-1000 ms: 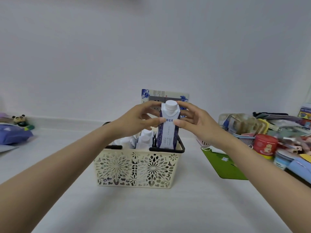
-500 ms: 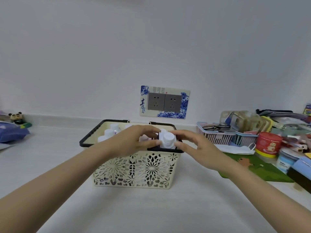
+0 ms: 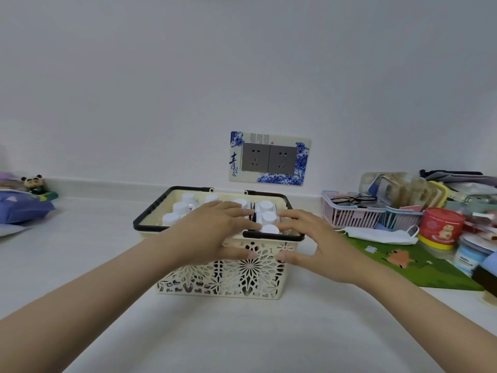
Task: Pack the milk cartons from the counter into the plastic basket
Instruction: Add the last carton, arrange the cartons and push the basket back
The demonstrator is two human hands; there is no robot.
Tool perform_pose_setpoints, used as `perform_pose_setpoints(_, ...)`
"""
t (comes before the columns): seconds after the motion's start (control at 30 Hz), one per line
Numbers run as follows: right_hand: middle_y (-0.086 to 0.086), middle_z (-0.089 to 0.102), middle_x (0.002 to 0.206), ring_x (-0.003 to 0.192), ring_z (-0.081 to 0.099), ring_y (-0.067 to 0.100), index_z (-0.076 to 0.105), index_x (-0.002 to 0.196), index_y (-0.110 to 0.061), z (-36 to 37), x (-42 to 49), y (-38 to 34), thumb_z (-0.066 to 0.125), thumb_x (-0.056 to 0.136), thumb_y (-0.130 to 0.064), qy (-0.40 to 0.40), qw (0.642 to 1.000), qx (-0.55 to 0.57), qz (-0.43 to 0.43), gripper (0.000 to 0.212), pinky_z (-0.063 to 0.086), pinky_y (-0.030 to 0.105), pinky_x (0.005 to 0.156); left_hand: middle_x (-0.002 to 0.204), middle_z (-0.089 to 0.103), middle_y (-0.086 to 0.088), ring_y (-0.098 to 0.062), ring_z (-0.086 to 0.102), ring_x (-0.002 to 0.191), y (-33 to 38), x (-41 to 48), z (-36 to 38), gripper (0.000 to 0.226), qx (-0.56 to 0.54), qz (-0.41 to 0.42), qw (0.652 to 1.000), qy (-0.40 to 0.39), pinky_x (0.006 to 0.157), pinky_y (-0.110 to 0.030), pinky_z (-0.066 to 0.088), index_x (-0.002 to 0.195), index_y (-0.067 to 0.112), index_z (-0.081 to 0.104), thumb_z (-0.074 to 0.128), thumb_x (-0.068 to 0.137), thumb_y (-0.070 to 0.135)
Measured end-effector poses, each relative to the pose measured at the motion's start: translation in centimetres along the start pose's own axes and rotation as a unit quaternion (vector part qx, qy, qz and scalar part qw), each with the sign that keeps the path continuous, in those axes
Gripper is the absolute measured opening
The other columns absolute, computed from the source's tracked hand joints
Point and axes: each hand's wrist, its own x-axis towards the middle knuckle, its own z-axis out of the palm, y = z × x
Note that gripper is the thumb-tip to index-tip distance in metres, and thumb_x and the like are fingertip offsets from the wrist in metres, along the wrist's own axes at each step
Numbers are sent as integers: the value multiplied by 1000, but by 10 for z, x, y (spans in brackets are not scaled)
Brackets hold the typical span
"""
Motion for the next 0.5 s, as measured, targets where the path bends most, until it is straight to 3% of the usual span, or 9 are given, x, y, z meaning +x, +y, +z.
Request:
perform_pose_setpoints(0.07,-38,35,133,121,25,-25,48,118,-55,1,-3,-2,45,66,-78,17,998,65,21,57,22,19,102,153,36,13,-8,28,141,-5,-10,-8,79,-72,-41,996,20,112,-28,20,141,43,39,26,73,83)
perform_pose_setpoints(0.1,-37,37,131,123,26,-22,48,122,-52,0,-2,-3,40,66,-81,32,998,49,24,64,20,20,104,151,41,11,-9,32,140,-10,-15,-13,86,-84,-69,993,39,112,-30,23,141,41,38,21,71,87)
perform_pose_setpoints(0.2,-16,47,139,133,31,4,47,135,-36,-4,8,-11,25,64,-90,29,994,-100,23,92,12,32,115,139,56,3,-17,47,129,-30,-27,-26,95,-43,-143,988,34,107,-36,35,136,29,50,12,70,86)
perform_pose_setpoints(0.27,-7,50,141,134,35,9,50,135,-30,-5,15,-21,26,65,-89,8,990,-138,30,95,1,35,116,130,63,1,-17,55,119,-35,-32,-28,90,-76,-149,986,0,101,-36,42,124,29,60,12,72,85)
perform_pose_setpoints(0.43,-9,48,144,135,34,7,48,136,-31,-1,18,-31,34,65,-87,3,991,-131,40,92,-5,30,113,153,38,11,-9,33,141,-24,-35,-16,78,-133,-118,983,-48,113,-38,30,134,40,50,19,75,80)
perform_pose_setpoints(0.5,-12,45,146,136,33,6,42,139,-34,-1,15,-30,29,61,-91,1,991,-126,53,97,-4,33,115,152,40,10,-12,39,137,-22,-34,-16,86,-145,-132,980,-22,110,-36,32,140,37,40,19,71,84)
